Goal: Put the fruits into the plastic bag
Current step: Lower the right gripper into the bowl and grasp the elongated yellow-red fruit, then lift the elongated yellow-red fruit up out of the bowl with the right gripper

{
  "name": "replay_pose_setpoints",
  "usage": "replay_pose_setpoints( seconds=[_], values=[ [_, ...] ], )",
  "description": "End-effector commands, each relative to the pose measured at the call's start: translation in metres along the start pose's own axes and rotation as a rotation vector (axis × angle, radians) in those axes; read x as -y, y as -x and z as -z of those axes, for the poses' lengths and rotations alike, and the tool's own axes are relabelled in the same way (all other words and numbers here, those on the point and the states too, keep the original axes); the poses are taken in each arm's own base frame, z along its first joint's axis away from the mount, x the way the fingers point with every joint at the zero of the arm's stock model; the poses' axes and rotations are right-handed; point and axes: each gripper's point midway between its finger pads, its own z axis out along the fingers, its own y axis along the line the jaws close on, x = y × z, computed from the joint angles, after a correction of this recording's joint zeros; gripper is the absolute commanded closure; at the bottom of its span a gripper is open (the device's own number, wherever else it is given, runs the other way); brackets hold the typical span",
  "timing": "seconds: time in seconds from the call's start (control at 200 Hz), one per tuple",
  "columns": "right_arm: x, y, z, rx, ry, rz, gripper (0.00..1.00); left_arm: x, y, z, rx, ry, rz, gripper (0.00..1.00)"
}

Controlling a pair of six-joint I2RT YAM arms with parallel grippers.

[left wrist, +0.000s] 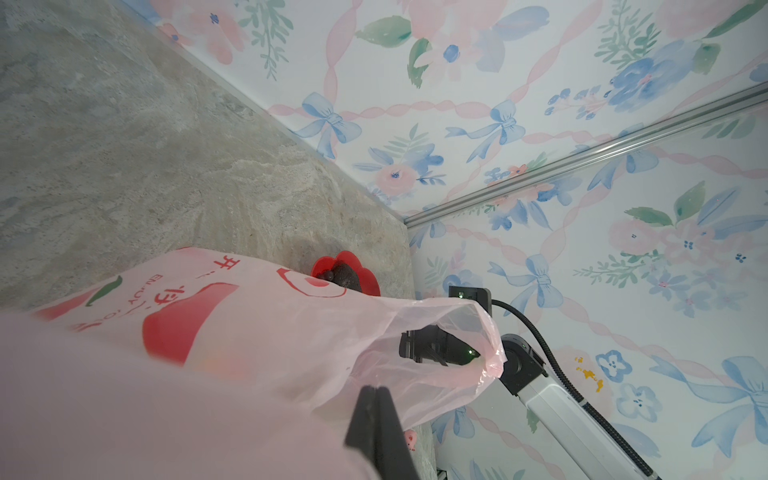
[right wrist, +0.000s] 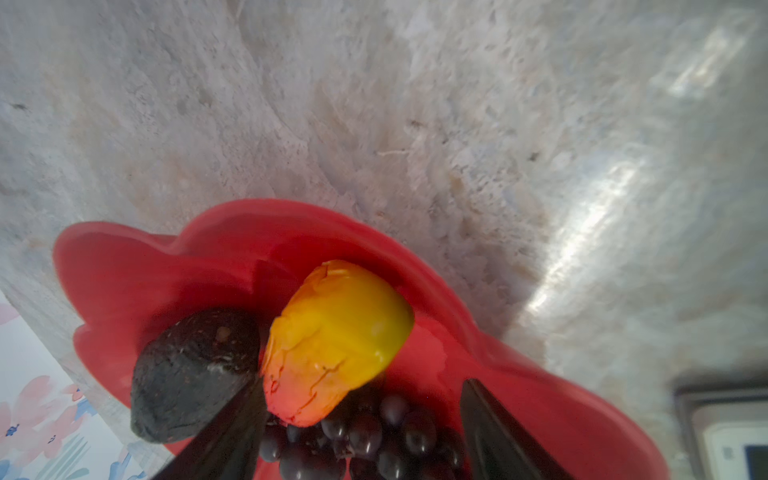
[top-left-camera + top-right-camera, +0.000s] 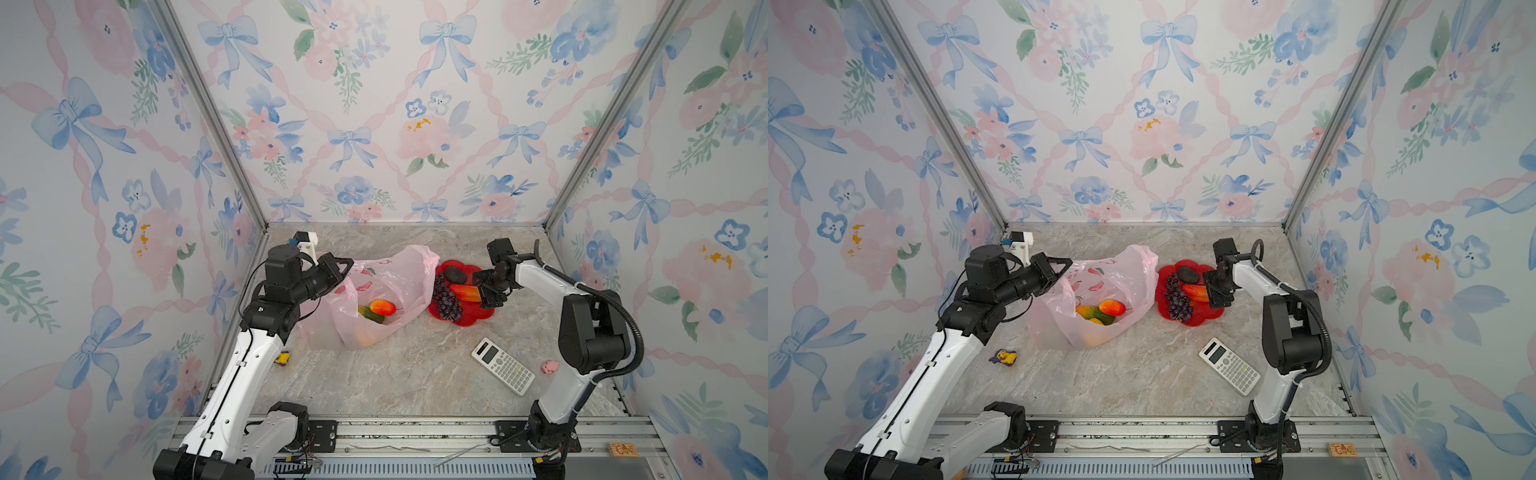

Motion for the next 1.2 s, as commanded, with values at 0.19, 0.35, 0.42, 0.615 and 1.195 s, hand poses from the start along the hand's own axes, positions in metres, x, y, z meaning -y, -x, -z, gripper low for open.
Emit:
replay_pose_setpoints(
  seconds=[0.19, 0.35, 0.42, 0.615, 1.195],
  values=[
    [-0.009, -0.002, -0.024, 0.038, -0.021, 0.0, 0.26, 0.001, 0.009, 0.0, -0.016, -0.03, 0.006, 1.0],
    [-0.01, -0.004, -0.032, 0.038, -0.023, 0.001, 0.36, -0.001, 0.011, -0.001, -0.019, -0.029, 0.008, 1.0],
    [-0.009, -0.002, -0.034, 0.044, -0.023, -0.003, 0.39, -0.002, 0.011, -0.002, -0.02, -0.027, 0.01, 1.0],
    [-0.01, 0.001, -0.037, 0.037, -0.014, -0.008, 0.55, -0.003, 0.011, -0.001, -0.021, -0.027, 0.012, 1.0],
    [-0.04, 0.006, 0.017, 0.003, 0.142, 0.011, 0.77, 0.004, 0.014, 0.008, 0.016, -0.035, 0.002, 1.0]
  ],
)
